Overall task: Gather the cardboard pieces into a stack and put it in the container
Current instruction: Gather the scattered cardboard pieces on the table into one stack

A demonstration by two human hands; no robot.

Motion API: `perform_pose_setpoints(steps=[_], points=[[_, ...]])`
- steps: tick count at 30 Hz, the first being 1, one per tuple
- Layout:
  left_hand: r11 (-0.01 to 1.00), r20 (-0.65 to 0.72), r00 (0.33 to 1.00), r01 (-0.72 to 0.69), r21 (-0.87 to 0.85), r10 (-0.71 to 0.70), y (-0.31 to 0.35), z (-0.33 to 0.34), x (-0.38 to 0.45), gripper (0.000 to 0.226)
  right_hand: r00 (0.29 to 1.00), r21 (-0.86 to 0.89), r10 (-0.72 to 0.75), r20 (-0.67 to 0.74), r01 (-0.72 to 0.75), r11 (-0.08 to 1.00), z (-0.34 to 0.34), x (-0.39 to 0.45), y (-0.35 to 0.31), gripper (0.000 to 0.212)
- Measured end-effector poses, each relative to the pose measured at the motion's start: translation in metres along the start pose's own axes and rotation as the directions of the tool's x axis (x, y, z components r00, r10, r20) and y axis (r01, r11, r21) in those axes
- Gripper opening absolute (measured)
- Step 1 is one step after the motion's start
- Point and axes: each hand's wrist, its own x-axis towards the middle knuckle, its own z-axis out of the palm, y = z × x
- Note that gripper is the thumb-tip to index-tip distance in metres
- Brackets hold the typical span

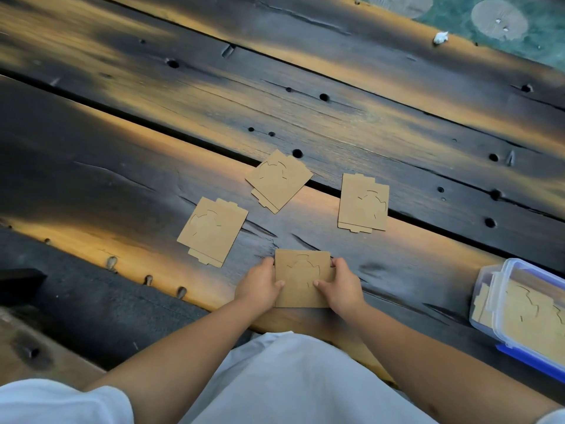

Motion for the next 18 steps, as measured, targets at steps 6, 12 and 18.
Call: perform_pose_setpoints(steps=[6,12,18], points=[[0.988,0.001,0.999,0.042,-0.149,-0.042,0.006,-0.001,0.011,0.031,1.0,-0.05,-0.017,-0.015,0.017,0.999,-0.017,0.025,-0.018,0.05],[0.941,-0.11,0.982,0.114,-0.318,-0.156,0.029,-0.026,0.044,0.028,0.993,-0.166,-0.116,-0.036,0.109,0.98,-0.04,0.072,-0.074,0.064],[0.852,-0.187,0.935,0.177,-0.493,-0.303,0.056,-0.06,0.081,0.031,0.961,-0.273,-0.274,-0.029,0.256,0.927,-0.057,0.123,-0.133,0.058]])
